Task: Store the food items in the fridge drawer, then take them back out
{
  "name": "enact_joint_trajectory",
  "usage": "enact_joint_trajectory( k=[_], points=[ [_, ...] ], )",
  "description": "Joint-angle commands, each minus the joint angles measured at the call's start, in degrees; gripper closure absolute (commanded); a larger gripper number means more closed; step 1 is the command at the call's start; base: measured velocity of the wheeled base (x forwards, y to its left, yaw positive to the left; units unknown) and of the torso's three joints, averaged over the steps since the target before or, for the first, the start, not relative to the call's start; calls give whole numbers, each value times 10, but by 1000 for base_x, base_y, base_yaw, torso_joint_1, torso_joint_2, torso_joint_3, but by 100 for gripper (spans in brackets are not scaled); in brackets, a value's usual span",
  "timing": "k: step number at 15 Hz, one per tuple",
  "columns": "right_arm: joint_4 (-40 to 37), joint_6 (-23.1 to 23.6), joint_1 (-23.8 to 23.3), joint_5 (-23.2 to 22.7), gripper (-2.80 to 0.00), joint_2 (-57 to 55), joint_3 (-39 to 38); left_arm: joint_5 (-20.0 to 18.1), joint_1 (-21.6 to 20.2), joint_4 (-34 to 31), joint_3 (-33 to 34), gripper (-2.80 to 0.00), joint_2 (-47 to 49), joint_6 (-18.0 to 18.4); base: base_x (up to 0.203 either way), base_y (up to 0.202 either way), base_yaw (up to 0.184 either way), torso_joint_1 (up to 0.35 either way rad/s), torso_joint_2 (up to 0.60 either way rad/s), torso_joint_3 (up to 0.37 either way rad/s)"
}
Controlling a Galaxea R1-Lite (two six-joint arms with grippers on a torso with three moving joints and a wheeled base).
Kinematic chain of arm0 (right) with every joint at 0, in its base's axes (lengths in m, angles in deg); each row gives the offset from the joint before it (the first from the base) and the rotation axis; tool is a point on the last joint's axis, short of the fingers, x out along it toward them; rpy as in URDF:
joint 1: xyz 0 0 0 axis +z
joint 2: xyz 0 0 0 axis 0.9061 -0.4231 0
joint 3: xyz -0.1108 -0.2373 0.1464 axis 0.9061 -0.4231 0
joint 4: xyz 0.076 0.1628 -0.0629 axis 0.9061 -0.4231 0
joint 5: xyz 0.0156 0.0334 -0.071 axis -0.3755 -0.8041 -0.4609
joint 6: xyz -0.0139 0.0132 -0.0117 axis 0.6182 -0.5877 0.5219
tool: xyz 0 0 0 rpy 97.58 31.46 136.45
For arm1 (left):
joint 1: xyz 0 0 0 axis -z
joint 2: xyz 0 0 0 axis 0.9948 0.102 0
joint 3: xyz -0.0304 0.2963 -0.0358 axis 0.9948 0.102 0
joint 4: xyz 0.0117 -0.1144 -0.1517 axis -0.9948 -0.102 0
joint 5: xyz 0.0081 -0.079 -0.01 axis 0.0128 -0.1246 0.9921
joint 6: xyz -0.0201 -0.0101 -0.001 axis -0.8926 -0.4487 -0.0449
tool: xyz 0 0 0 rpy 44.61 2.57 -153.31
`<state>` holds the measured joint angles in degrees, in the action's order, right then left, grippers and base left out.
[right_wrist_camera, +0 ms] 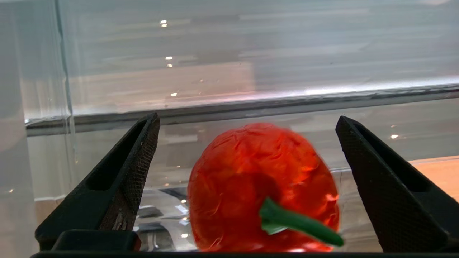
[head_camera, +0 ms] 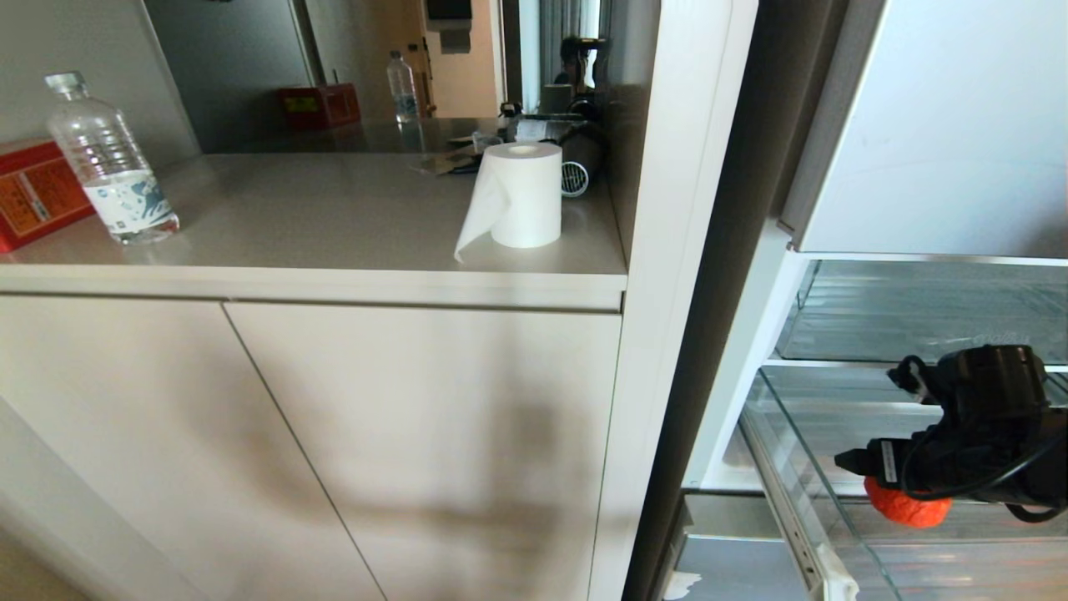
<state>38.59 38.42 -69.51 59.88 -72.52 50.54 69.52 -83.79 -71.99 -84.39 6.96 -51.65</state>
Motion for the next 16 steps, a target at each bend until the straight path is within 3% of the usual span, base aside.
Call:
enact_joint_trajectory(
  k=[1,4,5,11,16],
  points=[
    [1,-1,-5,-1,-280,1,-3,0,0,0,0,0,0,0,0,0,0,0,0,0],
    [2,-1,-6,-3,-280,2,-11,0,0,0,0,0,1,0,0,0,0,0,0,0],
    [2,-1,-6,-2,0,2,-12,0,0,0,0,0,1,0,0,0,0,0,0,0],
    [5,-1,-6,-4,0,14,-33,0,0,0,0,0,1,0,0,0,0,0,0,0],
    [3,6,12,-6,0,178,-67,0,0,0,0,0,0,0,0,0,0,0,0,0]
  ],
)
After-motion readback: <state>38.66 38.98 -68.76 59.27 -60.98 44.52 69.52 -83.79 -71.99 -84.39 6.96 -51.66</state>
